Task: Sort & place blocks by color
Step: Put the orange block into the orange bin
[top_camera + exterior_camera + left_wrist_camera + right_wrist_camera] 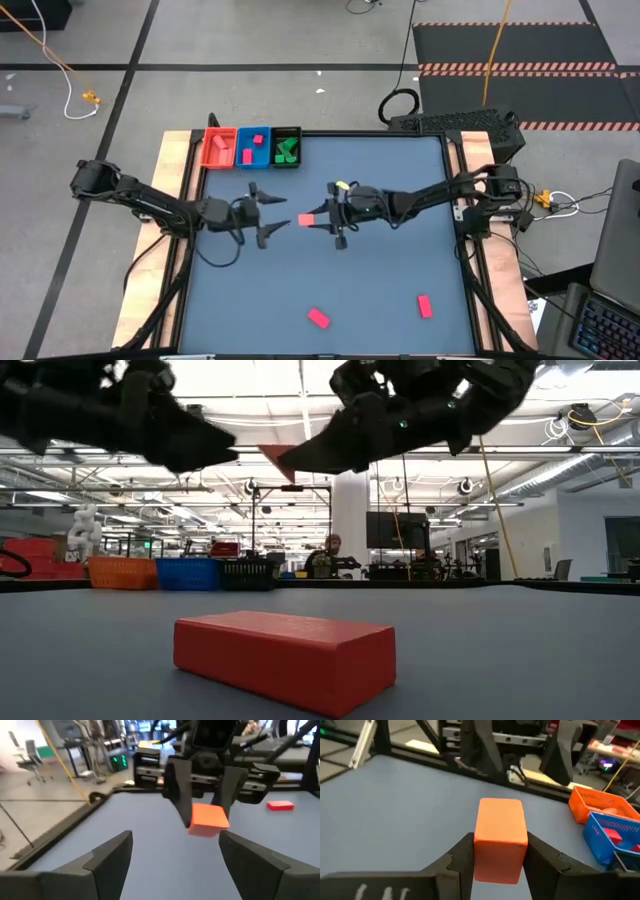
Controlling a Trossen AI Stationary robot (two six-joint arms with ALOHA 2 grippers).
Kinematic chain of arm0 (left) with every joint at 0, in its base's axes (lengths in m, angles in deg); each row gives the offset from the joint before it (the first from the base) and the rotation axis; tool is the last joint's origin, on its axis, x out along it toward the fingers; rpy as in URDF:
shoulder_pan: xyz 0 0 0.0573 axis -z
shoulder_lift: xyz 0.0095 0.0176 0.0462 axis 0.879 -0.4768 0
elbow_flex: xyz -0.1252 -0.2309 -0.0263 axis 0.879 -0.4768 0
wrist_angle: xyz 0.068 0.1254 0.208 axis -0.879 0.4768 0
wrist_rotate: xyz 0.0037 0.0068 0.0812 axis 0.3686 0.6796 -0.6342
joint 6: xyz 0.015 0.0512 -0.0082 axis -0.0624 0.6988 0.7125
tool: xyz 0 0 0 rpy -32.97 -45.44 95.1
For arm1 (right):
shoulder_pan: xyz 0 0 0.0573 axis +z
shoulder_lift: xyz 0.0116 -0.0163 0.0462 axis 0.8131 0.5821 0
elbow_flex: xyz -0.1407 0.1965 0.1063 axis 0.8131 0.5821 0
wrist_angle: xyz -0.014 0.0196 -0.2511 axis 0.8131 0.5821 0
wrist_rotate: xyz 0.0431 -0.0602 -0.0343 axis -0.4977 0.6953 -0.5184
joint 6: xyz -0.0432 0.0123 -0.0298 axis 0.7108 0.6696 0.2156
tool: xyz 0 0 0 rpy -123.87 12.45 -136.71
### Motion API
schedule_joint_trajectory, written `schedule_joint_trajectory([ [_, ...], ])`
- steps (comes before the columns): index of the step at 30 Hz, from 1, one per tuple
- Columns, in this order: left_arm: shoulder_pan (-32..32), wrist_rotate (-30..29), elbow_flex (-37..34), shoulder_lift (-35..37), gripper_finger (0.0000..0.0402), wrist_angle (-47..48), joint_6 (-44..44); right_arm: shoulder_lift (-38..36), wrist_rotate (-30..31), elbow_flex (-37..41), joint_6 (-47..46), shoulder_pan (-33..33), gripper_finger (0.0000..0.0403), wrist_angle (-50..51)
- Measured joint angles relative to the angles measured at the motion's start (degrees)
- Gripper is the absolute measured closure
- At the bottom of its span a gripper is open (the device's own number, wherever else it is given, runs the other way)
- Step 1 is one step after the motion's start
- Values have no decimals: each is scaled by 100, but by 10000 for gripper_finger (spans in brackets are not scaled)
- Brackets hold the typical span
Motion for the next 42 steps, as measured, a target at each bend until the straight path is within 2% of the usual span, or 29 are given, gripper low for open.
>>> schedule_joint_trajectory([
  [3,16,8,330,-325,101,291,-35,0,246,203,31,39,282,-353],
  [12,14,605,934,-932,101,261,-77,2,234,283,110,-26,282,-463],
  [22,-86,399,925,-1179,101,149,-89,0,215,279,19,-27,282,-673],
  [37,-65,391,927,-1184,101,-38,43,0,208,279,-41,-30,282,-632],
  [42,-65,395,927,-1220,127,-57,44,1,208,279,-43,-30,282,-660],
])
